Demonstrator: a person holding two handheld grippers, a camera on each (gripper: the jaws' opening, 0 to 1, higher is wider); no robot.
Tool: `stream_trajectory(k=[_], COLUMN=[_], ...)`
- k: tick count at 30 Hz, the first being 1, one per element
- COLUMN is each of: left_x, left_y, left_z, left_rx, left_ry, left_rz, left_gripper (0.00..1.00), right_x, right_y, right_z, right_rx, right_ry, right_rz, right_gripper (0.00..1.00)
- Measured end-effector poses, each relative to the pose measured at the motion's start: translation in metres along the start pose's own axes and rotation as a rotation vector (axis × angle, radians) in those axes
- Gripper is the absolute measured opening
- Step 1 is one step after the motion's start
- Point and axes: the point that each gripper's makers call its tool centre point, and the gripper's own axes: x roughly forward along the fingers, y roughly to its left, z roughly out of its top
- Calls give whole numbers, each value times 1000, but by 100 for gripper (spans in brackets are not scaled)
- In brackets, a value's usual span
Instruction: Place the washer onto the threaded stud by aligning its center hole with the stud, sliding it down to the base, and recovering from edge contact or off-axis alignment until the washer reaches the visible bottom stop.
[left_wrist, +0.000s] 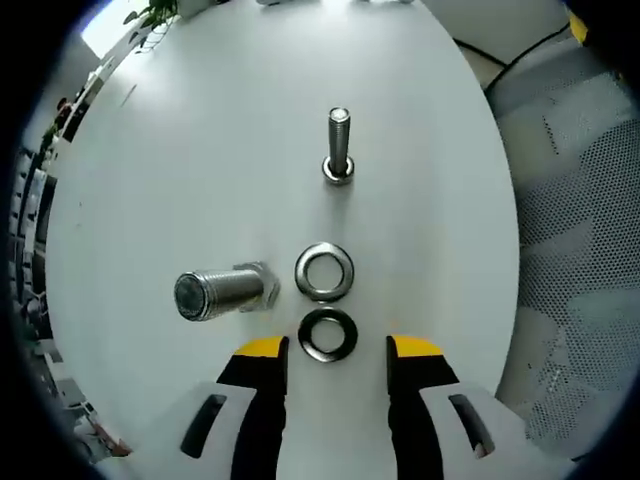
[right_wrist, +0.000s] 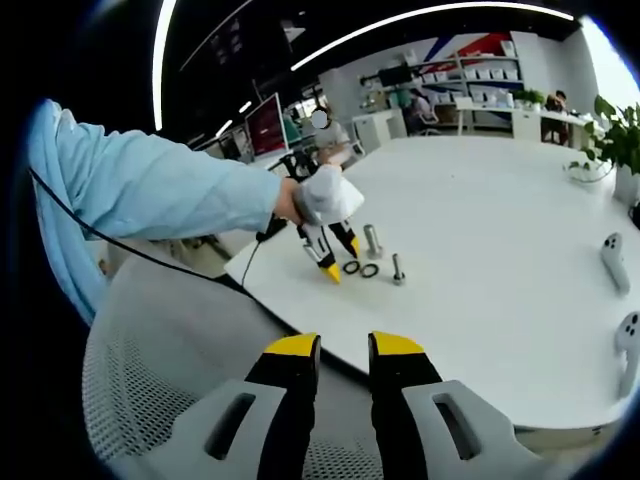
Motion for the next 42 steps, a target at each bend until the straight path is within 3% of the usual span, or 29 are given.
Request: stream_trajectory(k=[7,13,15,16,17,24,28,33,39,42], left_x=[0,-2,-2,-2,-2,-2,-2,-4,-6,-8], left_y=[-5,-3,-3,-1,-5,-1,1,-3,7,9], left_z=[6,4,6,6,5,5,5,7,9,10], left_rx=[4,5,-2,-11,-20,-31,-83,-75,-16,-20], left_ry=[-22,-102,-102,-89,-82,-97,-102,-132,-154,-167], left_rz=[-2,-5,-2,8,-19,8,35,85,190,208], left_gripper=[33,32,30,21,21,20,20,20,19,19], right_x=[0,-1,-1,-1,-1,-1,-1,-1,-1,-1], right_y=[-1,-1,-1,-1,-2,-1,-1,-2,-2,-1], right_z=[0,1,1,1,1,2,2,2,2,2], right_rx=[3,8,9,8,8,9,10,11,11,11], right_ry=[-3,-10,-11,-10,-10,-13,-15,-17,-18,-18], right_rz=[-3,-7,-8,-8,-8,-9,-9,-9,-8,-8], right_gripper=[21,21,21,21,21,21,21,21,21,21])
